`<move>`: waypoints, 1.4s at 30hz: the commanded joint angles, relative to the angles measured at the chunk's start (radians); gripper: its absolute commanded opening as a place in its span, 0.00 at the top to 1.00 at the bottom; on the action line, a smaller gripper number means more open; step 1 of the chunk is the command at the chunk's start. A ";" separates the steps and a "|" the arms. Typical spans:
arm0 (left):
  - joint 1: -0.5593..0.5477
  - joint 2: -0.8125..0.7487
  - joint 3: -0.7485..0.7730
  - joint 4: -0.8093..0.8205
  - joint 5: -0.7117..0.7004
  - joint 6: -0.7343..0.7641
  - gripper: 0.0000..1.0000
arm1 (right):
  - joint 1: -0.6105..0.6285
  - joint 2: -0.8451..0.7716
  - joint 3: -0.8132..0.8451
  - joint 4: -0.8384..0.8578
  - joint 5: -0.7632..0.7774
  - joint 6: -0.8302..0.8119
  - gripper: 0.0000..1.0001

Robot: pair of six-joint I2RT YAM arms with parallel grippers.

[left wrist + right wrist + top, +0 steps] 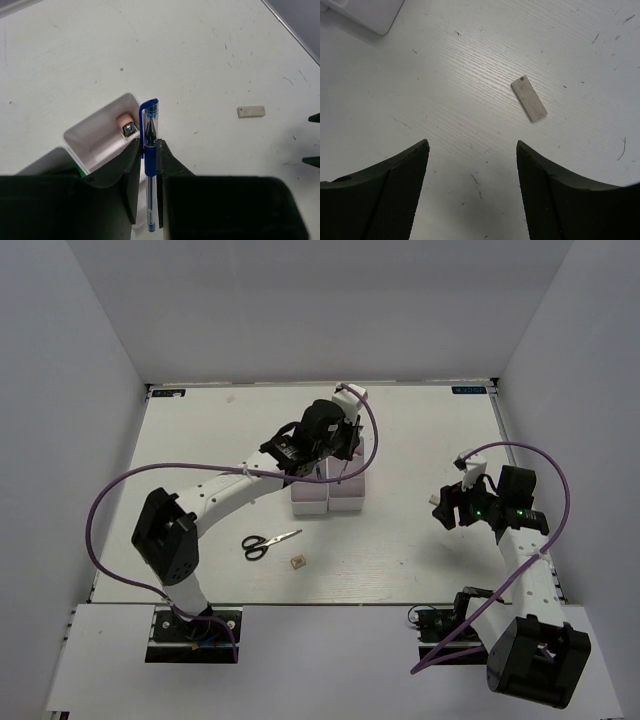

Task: Sort the stationery into containers
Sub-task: Place the pen at the center of the board.

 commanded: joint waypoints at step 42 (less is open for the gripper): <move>0.083 0.059 -0.047 0.289 0.259 0.072 0.99 | -0.004 0.039 -0.038 0.054 -0.036 -0.010 0.21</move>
